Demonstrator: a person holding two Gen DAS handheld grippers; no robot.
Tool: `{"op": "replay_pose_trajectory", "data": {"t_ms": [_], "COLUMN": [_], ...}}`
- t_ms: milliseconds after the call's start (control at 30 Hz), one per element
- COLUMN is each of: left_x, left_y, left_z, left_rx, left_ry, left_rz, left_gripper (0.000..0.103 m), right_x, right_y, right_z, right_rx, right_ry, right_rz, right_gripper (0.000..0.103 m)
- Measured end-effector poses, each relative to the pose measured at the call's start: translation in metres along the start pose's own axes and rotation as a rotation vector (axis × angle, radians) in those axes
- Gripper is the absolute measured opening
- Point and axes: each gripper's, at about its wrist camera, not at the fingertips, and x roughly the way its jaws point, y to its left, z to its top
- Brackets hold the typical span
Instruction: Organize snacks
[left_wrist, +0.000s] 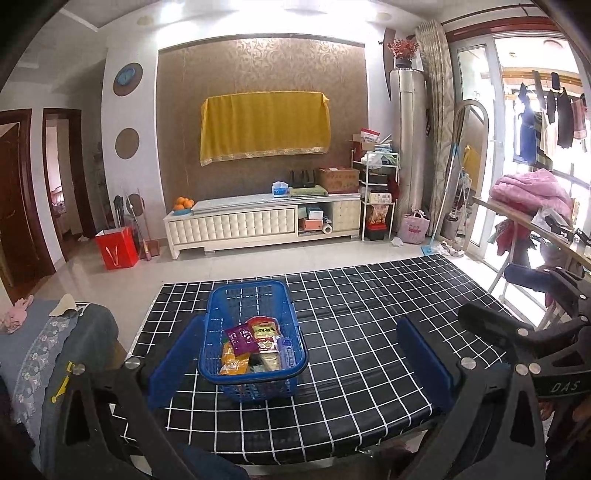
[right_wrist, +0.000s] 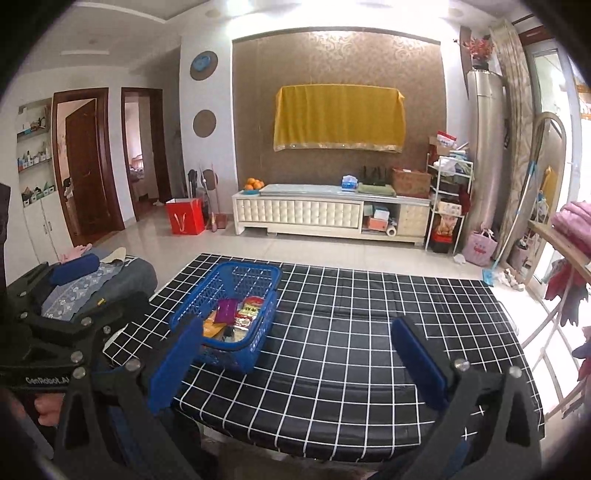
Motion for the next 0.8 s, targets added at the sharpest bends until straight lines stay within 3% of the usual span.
{"op": "replay_pose_trajectory", "data": {"t_ms": [800], "left_x": [-0.0035], "left_y": [0.0008], "left_z": [-0.0037], "left_rx": [-0.001], "left_ry": [0.018], "left_rz": [0.000], "left_gripper": [0.103], "right_x": [-0.0067], "right_y": [0.0075], "right_z": [-0.0018], "right_rx": [-0.002], "right_ry": [0.009], "right_rz": [-0.003], "right_gripper": [0.103]}}
